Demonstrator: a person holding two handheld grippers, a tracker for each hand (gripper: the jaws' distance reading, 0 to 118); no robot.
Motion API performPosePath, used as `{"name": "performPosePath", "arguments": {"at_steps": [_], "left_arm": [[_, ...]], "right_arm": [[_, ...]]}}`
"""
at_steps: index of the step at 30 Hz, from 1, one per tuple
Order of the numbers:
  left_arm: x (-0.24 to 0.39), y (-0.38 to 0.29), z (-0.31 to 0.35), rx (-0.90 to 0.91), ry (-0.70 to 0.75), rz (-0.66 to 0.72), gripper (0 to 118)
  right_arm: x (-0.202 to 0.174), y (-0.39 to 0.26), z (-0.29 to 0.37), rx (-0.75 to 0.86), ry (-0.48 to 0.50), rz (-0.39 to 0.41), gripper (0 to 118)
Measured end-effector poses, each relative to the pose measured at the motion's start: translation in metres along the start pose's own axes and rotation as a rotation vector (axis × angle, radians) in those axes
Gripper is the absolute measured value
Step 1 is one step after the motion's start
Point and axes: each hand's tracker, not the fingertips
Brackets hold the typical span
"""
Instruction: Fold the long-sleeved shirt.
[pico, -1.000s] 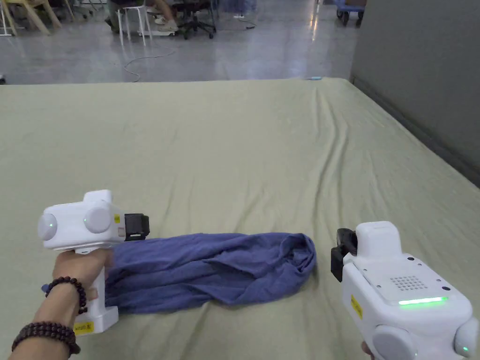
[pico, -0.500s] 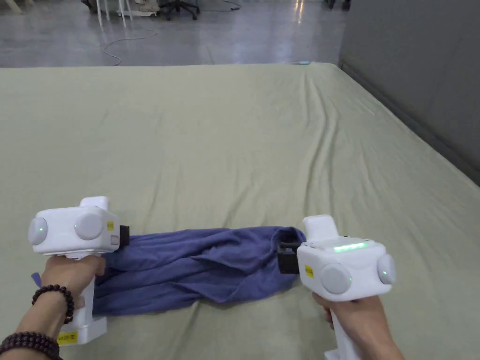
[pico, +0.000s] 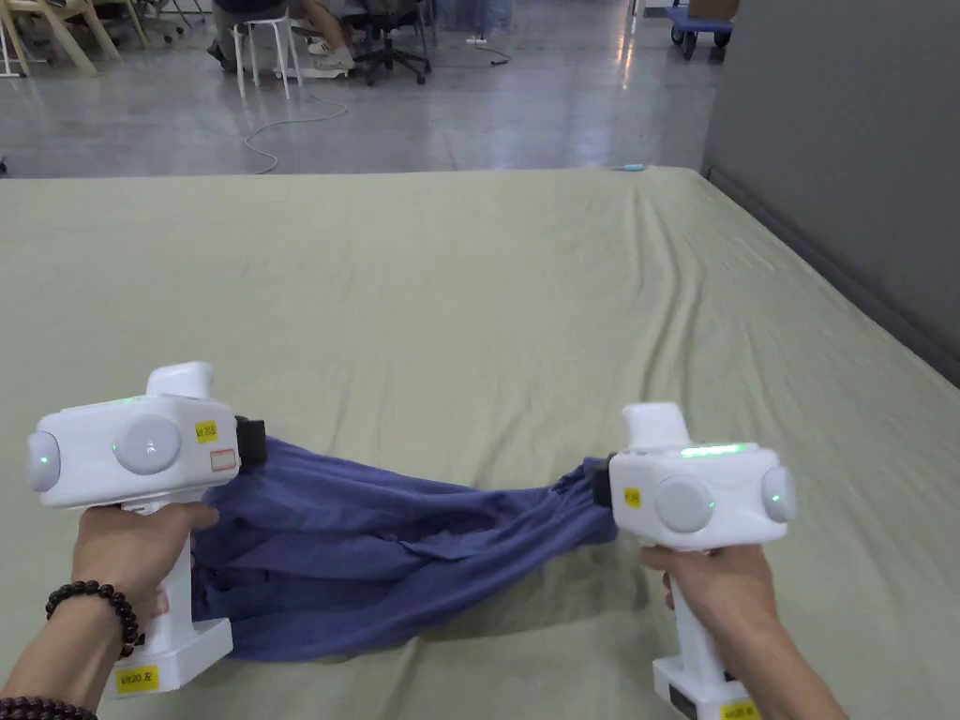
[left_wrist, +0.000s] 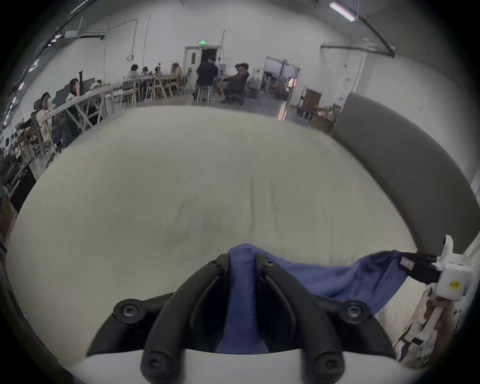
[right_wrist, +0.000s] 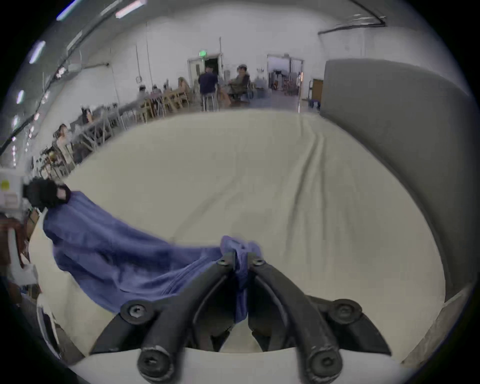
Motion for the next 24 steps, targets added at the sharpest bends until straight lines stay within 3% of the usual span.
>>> {"name": "performPosePath", "arguments": {"at_steps": [5,10,15,20,24], "left_arm": [[0.014,0.066,0.04,0.153,-0.013,-0.024,14],[0.033,0.149,0.086,0.289,-0.026,-0.063,14],[0.063,0.221,0.115,0.391,0.052,-0.134,14],[0.079,0.24,0.121,0.41,0.043,-0.139,14],[0.075,0.215,0.1,0.383,0.038,-0.138,14]], "right_arm": [[0.015,0.105,0.056,0.199,0.021,0.034,3],[0.029,0.213,0.106,0.385,-0.062,0.089,3],[0.039,0.298,0.13,0.466,-0.135,0.126,3],[0.048,0.321,0.142,0.488,-0.135,0.103,3],[0.054,0.295,0.124,0.453,-0.113,0.089,3]]}}
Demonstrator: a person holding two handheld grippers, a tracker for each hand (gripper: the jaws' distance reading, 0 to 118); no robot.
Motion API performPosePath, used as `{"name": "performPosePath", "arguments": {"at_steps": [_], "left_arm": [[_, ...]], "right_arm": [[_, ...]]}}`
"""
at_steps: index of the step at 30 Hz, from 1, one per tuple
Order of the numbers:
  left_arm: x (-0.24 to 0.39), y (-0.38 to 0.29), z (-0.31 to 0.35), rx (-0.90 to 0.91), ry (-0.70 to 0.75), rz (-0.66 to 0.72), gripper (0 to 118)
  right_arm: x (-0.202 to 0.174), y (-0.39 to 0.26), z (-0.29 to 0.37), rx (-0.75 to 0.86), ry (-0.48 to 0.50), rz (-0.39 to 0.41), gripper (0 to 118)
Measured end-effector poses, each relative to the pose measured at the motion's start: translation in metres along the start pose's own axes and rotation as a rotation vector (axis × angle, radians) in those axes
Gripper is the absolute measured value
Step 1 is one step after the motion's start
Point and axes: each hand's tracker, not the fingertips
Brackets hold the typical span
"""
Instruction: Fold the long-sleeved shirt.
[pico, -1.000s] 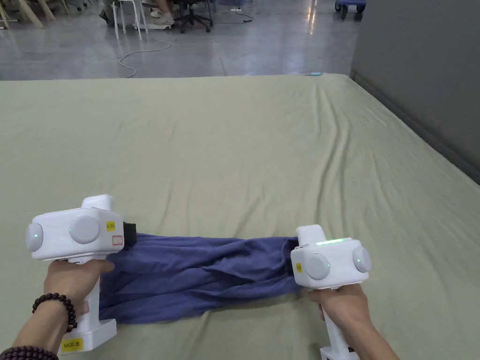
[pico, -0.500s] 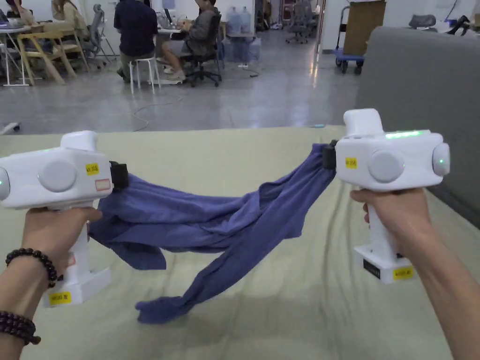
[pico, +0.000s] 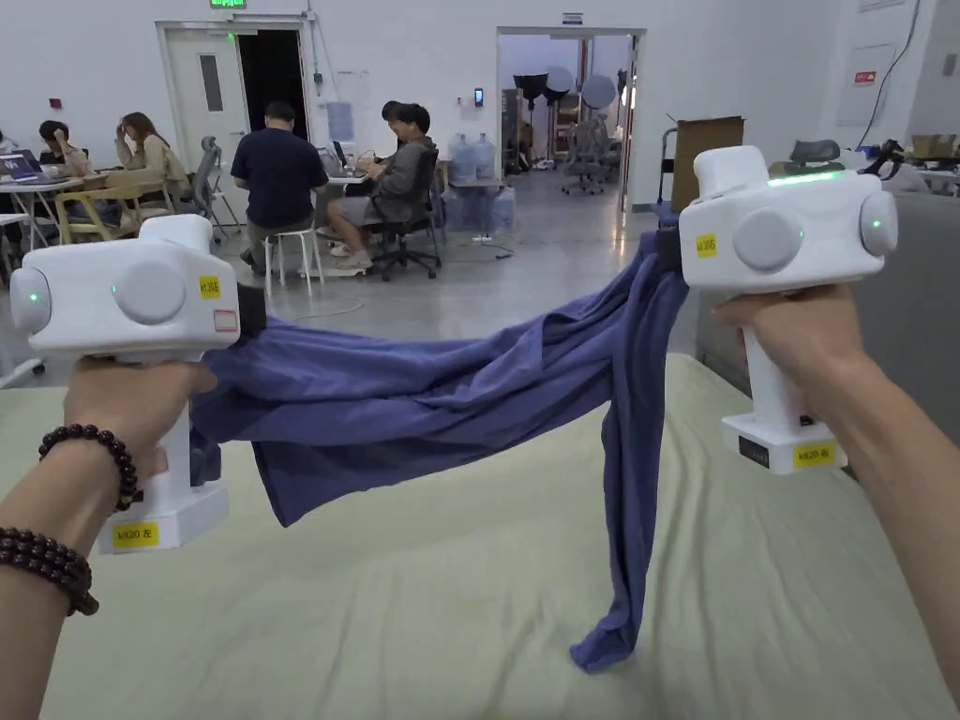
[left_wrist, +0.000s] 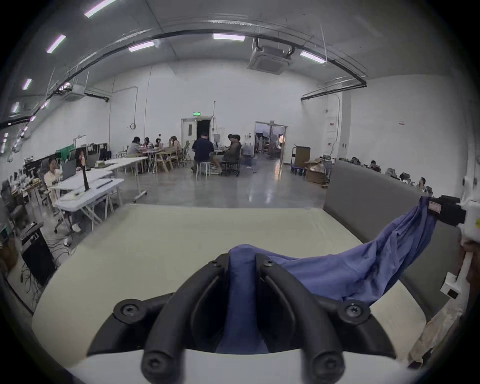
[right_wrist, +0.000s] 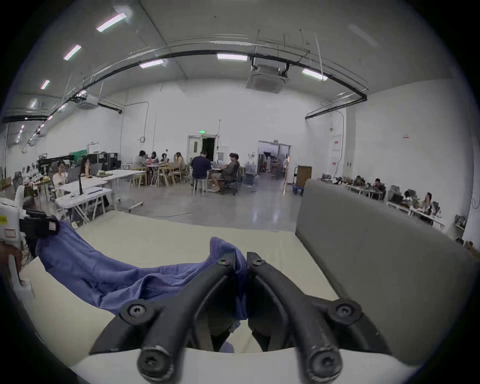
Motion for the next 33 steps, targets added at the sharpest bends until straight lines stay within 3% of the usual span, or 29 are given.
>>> {"name": "performPosePath", "arguments": {"at_steps": [13,18,21,27,33], "left_arm": [[-0.013,-0.239,-0.073,-0.451,0.028,0.053,14],[-0.022,-0.26,-0.065,-0.465,0.038,0.054,14],[-0.024,-0.266,-0.033,-0.417,-0.016,0.145,14],[-0.01,-0.332,0.05,-0.438,0.001,0.161,14],[-0.009,-0.395,0.081,-0.546,0.005,0.147,14]], "right_arm": [[-0.032,-0.268,-0.065,-0.49,0.073,-0.111,3],[-0.032,-0.306,-0.047,-0.501,0.06,-0.149,3],[-0.031,-0.307,-0.01,-0.443,0.073,-0.188,3],[-0.04,-0.345,0.078,-0.446,0.066,-0.081,3],[-0.044,-0.409,0.11,-0.642,0.046,0.002,3]]}}
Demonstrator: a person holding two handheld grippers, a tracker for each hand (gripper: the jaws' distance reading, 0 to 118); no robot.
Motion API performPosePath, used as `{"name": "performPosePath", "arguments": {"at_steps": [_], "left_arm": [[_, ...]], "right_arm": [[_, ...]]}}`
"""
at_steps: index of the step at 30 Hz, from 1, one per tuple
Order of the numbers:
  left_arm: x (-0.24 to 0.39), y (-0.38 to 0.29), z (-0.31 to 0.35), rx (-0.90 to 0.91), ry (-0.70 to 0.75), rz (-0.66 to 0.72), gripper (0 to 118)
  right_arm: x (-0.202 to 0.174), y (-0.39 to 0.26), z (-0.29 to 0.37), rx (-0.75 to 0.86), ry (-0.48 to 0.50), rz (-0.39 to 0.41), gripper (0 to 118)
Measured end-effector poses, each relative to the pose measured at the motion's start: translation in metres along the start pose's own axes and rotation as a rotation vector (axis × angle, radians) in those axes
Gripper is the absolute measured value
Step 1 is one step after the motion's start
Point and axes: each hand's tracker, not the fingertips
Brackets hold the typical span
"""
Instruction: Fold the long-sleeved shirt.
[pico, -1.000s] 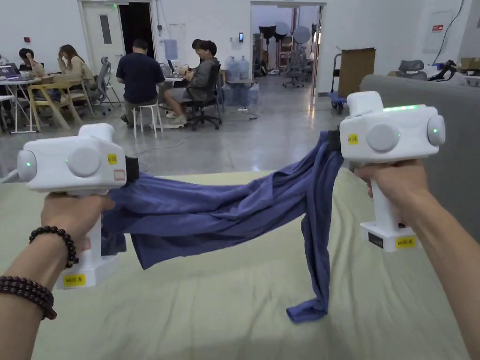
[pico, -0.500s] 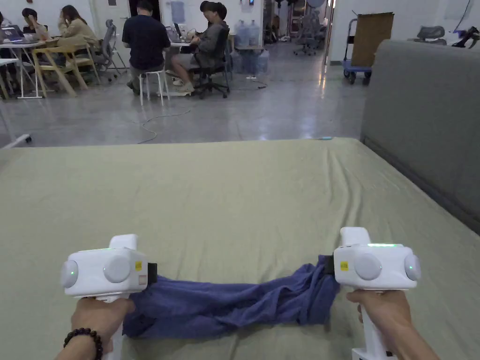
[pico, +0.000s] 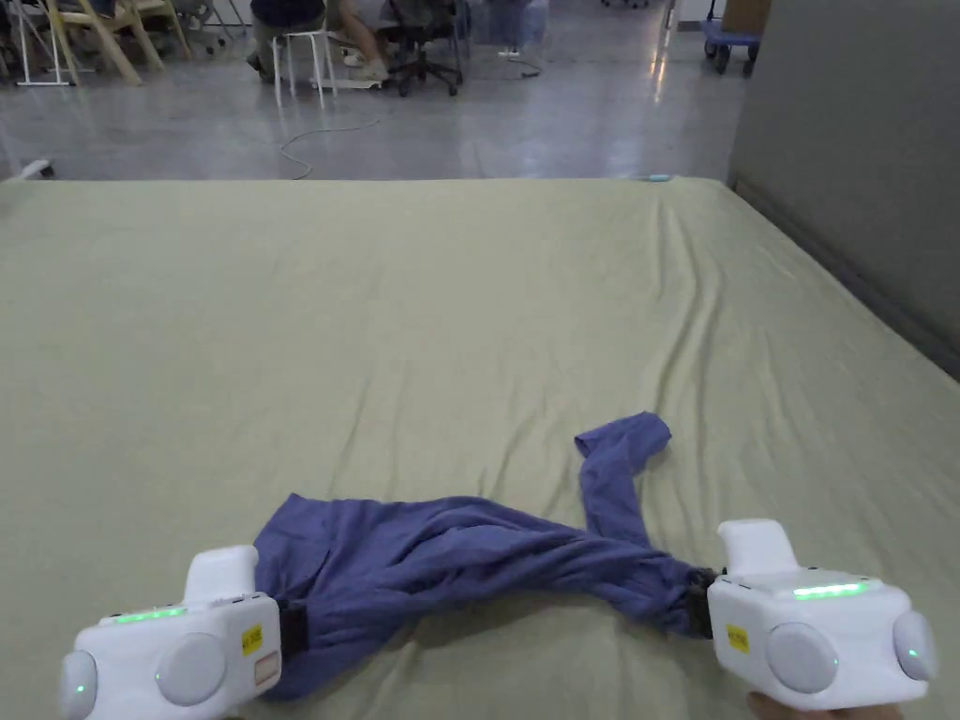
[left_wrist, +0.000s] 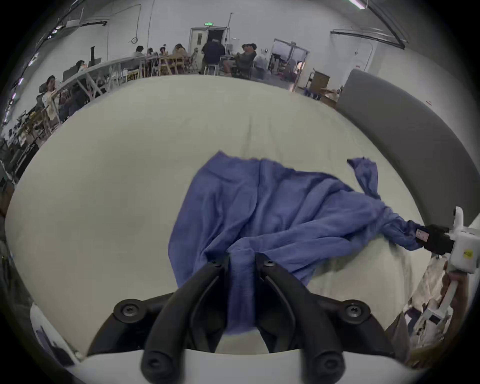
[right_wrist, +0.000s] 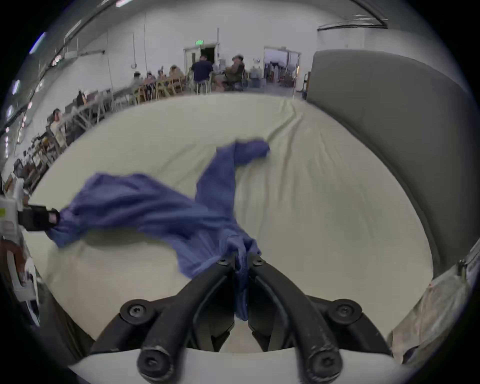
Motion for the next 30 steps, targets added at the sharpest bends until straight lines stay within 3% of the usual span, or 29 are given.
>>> {"name": "performPosePath", "arguments": {"at_steps": [4,5,7,8,11,12,13,14,15,16,17,19,24,25,27,28,30], "left_arm": [[-0.007,0.001,0.001,0.019,-0.013,0.017,16],[-0.007,0.005,0.006,0.034,-0.011,0.014,25],[-0.003,0.009,0.023,0.088,0.018,-0.003,93],[-0.003,0.011,0.032,0.109,0.023,-0.013,117],[0.003,0.014,0.067,0.23,-0.02,-0.02,118],[0.006,0.015,0.074,0.243,-0.028,-0.013,117],[0.008,0.018,0.081,0.245,-0.031,-0.015,107],[0.01,0.02,0.086,0.236,-0.027,-0.013,69],[0.013,0.018,0.091,0.247,-0.03,-0.014,0],[0.015,0.019,0.095,0.268,-0.049,-0.019,0],[0.018,0.02,0.093,0.257,-0.015,-0.026,0],[0.021,0.014,0.099,0.277,-0.024,-0.029,0],[0.025,0.009,0.101,0.273,-0.046,-0.023,0],[0.025,0.009,0.101,0.265,-0.051,-0.021,0],[0.024,0.01,0.098,0.262,-0.058,-0.014,0],[0.024,0.011,0.096,0.26,-0.06,-0.015,0],[0.026,0.013,0.094,0.252,-0.057,-0.021,0]], "right_arm": [[0.003,-0.016,-0.014,-0.038,0.012,-0.037,7],[0.004,-0.016,-0.007,-0.021,0.02,-0.058,18],[0.007,-0.012,0.016,0.052,0.029,-0.089,94],[0.008,-0.01,0.026,0.076,0.041,-0.111,115],[0.013,-0.005,0.06,0.156,0.046,-0.126,118],[0.013,-0.003,0.064,0.148,0.035,-0.128,111],[0.012,-0.002,0.073,0.152,0.03,-0.13,86],[0.012,-0.002,0.077,0.164,0.039,-0.129,38],[0.011,-0.002,0.079,0.166,0.044,-0.133,0],[0.01,0.0,0.078,0.158,0.037,-0.139,0],[0.012,0.002,0.076,0.143,-0.036,-0.122,0],[0.017,0.001,0.077,0.113,0.053,-0.142,0],[0.011,0.007,0.053,0.062,0.029,-0.148,2],[0.013,0.008,0.041,0.046,0.014,-0.156,20],[0.016,0.011,0.018,-0.014,0.011,-0.138,81],[0.016,0.011,0.007,-0.022,0.011,-0.131,87],[0.013,0.01,-0.001,-0.032,-0.012,-0.119,85]]}}
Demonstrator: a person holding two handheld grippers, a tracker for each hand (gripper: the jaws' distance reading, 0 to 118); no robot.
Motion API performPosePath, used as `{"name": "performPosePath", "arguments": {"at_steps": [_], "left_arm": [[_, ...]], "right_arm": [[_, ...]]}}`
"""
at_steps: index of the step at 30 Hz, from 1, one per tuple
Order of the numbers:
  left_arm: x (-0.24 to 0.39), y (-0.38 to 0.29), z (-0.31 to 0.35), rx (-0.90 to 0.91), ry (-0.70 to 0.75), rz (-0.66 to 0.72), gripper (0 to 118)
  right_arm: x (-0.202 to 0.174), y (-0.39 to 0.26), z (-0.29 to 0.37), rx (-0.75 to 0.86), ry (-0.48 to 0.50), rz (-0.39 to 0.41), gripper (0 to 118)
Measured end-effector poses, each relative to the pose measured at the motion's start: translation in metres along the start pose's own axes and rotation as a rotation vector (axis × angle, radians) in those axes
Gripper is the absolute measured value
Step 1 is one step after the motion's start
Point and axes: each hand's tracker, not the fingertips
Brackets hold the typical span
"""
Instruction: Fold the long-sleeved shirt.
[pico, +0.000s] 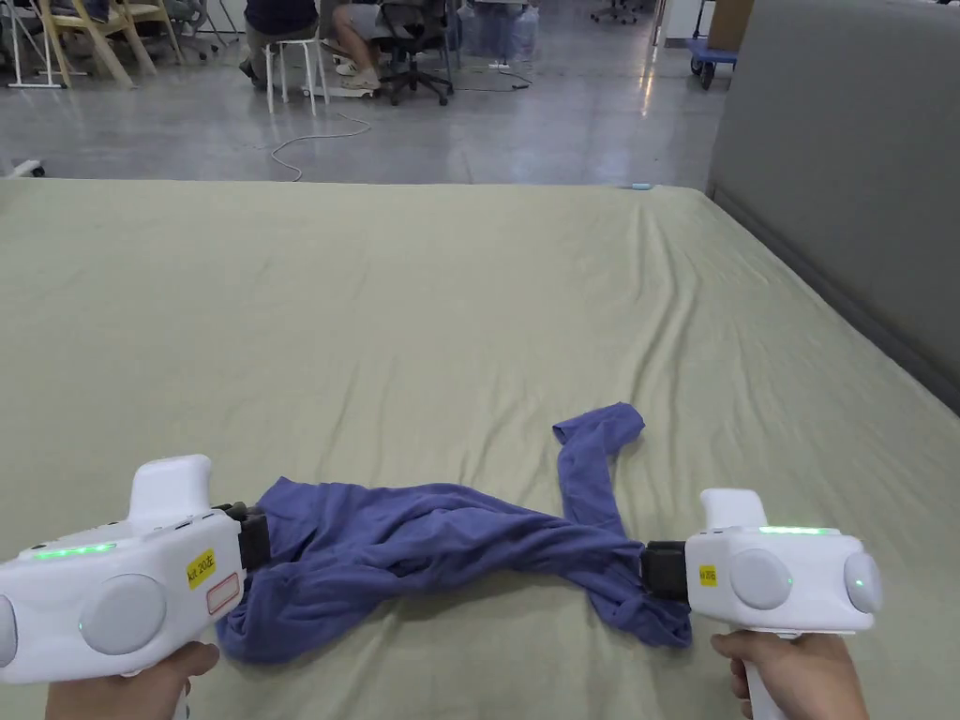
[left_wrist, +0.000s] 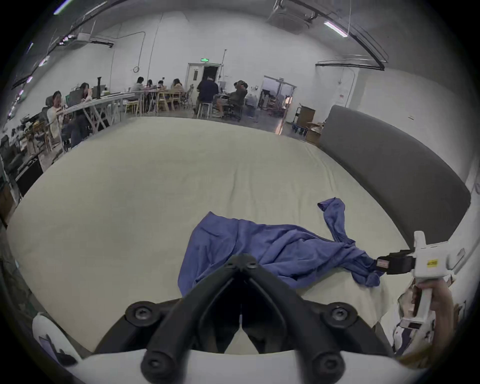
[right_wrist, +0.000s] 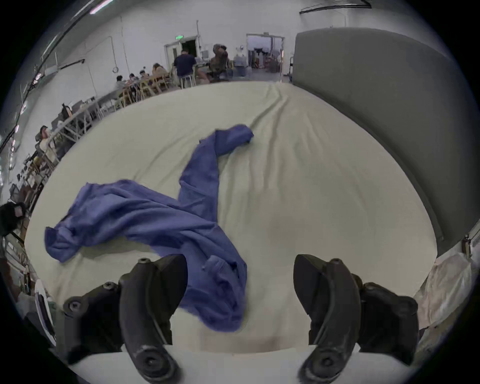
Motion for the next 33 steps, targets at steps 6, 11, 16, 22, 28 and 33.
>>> {"name": "performPosePath", "arguments": {"at_steps": [6,11,16,22,28,33], "left_arm": [[-0.006,0.026,-0.038,-0.035,-0.021,-0.018,0],[-0.006,0.054,-0.105,-0.124,-0.006,-0.099,118],[0.004,0.072,-0.178,-0.237,0.0,-0.128,117],[0.018,0.061,-0.237,-0.408,0.001,-0.229,112],[0.021,0.052,-0.259,-0.441,-0.019,-0.347,18],[0.028,0.063,-0.225,-0.364,-0.018,-0.348,3]], "right_arm": [[-0.006,0.001,-0.057,-0.119,0.034,-0.012,71],[-0.012,0.003,-0.036,-0.058,0.067,-0.001,11],[-0.014,0.01,-0.044,-0.092,0.029,0.075,11],[-0.011,0.011,-0.05,-0.1,0.036,0.054,11],[-0.017,0.01,-0.046,-0.103,0.021,0.068,11],[-0.015,0.021,-0.033,-0.11,0.026,0.075,11]]}}
